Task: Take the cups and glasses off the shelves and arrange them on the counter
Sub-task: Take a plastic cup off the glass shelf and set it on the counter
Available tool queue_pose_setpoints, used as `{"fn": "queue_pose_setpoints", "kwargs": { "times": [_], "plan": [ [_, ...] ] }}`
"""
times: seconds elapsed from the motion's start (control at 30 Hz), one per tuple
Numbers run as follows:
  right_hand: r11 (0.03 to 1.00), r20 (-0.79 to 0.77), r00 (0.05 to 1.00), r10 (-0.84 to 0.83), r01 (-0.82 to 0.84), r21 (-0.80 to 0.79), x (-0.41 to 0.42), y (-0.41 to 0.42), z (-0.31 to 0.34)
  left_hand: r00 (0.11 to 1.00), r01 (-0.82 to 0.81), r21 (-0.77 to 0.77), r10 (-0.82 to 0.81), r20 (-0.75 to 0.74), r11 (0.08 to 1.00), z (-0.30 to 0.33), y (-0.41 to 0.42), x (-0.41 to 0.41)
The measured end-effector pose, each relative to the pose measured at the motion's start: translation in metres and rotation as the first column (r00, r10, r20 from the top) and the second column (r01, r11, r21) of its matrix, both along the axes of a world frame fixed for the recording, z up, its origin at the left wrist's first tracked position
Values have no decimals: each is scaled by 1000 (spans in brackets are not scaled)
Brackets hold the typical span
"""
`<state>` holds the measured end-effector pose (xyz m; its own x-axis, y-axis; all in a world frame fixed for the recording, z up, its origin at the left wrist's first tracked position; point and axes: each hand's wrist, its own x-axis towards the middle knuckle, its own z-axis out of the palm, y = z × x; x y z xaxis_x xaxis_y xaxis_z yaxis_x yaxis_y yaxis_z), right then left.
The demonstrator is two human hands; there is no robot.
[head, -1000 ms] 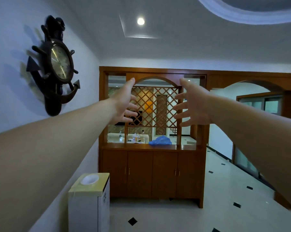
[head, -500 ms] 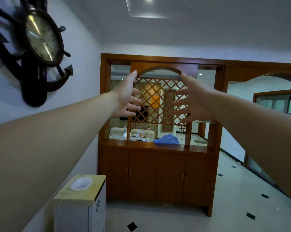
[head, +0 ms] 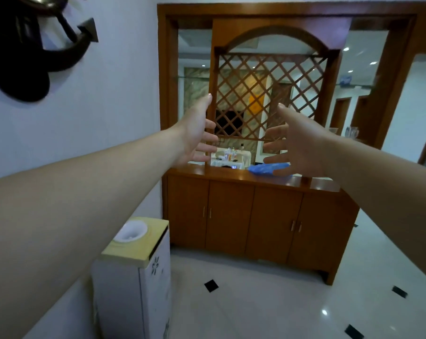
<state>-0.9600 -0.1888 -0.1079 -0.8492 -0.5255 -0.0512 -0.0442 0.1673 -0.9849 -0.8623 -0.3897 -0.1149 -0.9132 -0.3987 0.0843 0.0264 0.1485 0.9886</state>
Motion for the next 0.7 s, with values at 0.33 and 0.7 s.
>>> {"fn": "queue_pose_setpoints", "kwargs": {
  "times": [0.33, 0.7],
  "plan": [
    [997, -64, 995, -82, 82, -12, -110, -68, 23, 996, 85, -23, -86, -33, 996, 9, -71, -135],
    [970, -73, 968, -241, 241, -10, -240, -120, 41, 975, 217, -37, -218, -47, 976, 31, -131, -298]
  ]
}}
